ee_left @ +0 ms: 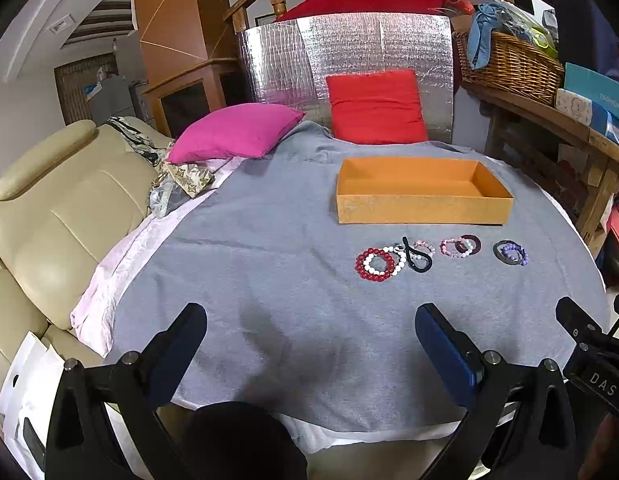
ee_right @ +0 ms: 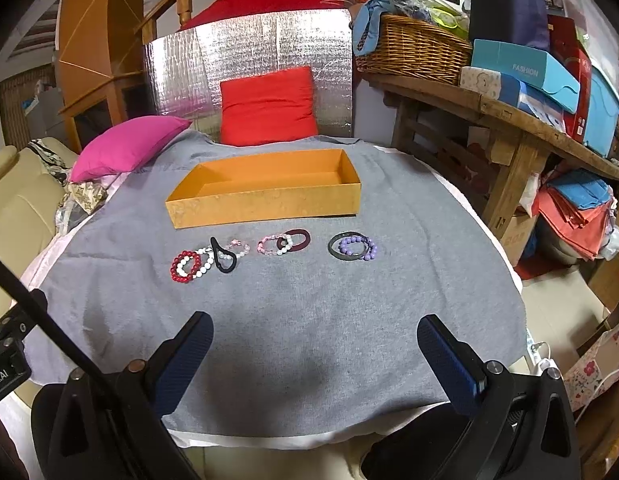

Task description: Organize jewelry

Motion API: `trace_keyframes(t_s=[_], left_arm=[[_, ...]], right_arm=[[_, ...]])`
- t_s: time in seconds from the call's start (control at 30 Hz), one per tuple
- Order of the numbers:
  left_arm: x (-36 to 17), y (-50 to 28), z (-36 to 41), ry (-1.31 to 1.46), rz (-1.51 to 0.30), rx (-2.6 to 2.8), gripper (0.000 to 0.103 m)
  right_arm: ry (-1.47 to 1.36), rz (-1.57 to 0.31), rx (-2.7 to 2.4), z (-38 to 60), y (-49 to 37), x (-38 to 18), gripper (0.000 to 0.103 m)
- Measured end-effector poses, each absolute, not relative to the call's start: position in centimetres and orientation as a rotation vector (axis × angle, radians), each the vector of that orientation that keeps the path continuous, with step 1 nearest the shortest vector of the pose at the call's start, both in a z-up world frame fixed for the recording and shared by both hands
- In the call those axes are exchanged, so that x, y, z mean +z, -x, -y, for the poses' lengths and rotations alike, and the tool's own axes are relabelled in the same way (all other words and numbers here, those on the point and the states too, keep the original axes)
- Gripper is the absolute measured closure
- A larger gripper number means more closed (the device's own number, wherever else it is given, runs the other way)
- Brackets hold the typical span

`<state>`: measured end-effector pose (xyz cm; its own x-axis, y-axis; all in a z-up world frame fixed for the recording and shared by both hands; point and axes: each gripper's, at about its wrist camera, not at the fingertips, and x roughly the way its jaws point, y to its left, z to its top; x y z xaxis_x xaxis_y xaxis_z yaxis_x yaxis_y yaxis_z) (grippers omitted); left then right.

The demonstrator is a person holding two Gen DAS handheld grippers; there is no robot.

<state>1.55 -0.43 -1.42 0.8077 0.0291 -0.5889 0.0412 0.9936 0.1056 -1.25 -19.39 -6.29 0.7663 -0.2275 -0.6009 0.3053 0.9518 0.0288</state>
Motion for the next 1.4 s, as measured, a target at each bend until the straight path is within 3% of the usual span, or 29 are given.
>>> trace_keyframes(t_s=[0.5, 0.93, 1.0, 1.07, 1.23, 1.33, 1.4], left_arm=[[-2.9, -6.0, 1.2, -0.110, -0.692, -0.065, 0.000], [-12.2, -19.7, 2.1, -0.119, -0.867, -0.065, 0.000], [-12.7, -20.6, 2.1, -0.120, -0.872, -0.069, 0.000], [-13.1, -21.1, 1.9, -0.114, -0.865, -0.079, 0.000], [-14.4, -22.4, 1.6, -0.128, -0.893, -0.106, 0.000], [-14.1, -22.5, 1.5, -0.113, -0.893, -0.146, 0.000], [-14.0, -22.6, 1.4, -0.120, -0.886, -0.169, 0.000]], right_arm=[[-0.150, -0.666, -0.292, 20.9, -1.6, -6.9, 0.000], [-0.309, -0.805, -0.126, 27.5, -15.2, -11.8, 0.002], [-0.316, -0.795, -0.098, 27.3, -16.5, -12.2, 0.007], [-0.329, -0.807, -0.072, 27.2, -18.2, -12.9, 0.021], [-0.348, -0.886, -0.054, 26.9, -22.1, -15.3, 0.043], [-0.346, -0.914, -0.041, 26.5, -23.9, -16.2, 0.050], [-0.319, -0.939, -0.053, 26.0, -24.9, -16.9, 0.068]])
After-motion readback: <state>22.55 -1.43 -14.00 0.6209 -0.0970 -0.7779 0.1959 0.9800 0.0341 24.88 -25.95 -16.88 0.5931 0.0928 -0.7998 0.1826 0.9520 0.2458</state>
